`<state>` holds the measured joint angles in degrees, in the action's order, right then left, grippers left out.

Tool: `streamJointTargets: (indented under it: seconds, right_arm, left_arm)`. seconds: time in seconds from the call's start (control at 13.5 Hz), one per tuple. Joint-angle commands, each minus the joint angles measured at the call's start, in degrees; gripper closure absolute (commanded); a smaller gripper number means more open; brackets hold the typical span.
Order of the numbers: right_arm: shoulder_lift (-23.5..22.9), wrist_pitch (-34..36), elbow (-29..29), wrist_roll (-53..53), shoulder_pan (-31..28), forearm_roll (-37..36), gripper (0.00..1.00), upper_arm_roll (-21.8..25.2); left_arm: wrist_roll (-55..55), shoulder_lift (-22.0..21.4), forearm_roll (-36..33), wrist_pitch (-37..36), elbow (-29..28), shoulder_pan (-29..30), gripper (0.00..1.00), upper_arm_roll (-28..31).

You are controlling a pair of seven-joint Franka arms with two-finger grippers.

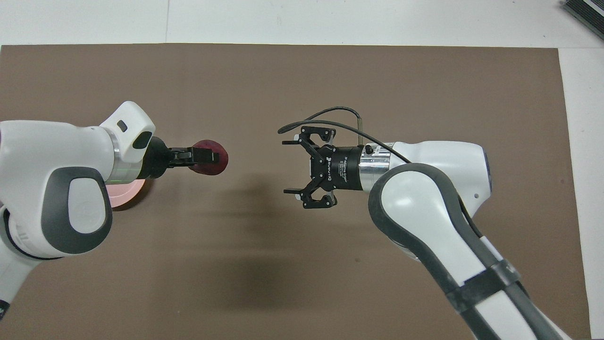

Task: Move apple from plate to bowl
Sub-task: 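Lift the apple with the left gripper while the right gripper approaches, then close the right gripper on the apple held by the left gripper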

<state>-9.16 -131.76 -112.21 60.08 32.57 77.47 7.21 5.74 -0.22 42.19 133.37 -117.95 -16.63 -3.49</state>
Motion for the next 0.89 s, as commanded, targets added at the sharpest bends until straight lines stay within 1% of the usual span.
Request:
streamJointTargets:
  seconds: [0.0,0.15,0.22,0.44,0.74,0.81]
  right_arm:
    - [-1.46,-1.13,1.72,0.82,-0.23,1.46,0.0,-0.45]
    - [-2.43,-1.21,3.3,0.74,-0.05,1.28,0.0,-0.45]
    - [-2.96,-1.21,4.44,0.82,0.13,0.93,0.0,-0.45]
    - [-2.53,-0.78,3.23,-0.22,0.13,-0.47,0.0,-0.45]
    - [-1.91,-0.16,1.99,-0.85,0.13,-3.29,0.0,-0.45]
    - [-1.91,-0.16,2.08,-0.85,0.13,-3.38,0.18,-0.45]
  left_arm:
    - [-0.99,-0.39,3.33,2.6,-0.27,-2.27,1.0,-1.42]
    - [-1.08,-0.57,6.13,4.43,-0.35,-2.27,1.0,-4.49]
    - [-1.34,-0.48,6.41,5.31,-0.09,-2.27,1.0,-5.9]
    - [-1.43,-0.48,10.71,8.31,0.52,-2.18,1.0,-8.28]
    - [-3.19,-0.57,10.81,8.22,1.31,-2.01,1.0,-8.55]
    - [-3.19,-0.92,10.72,8.14,1.4,-1.92,1.0,-8.55]
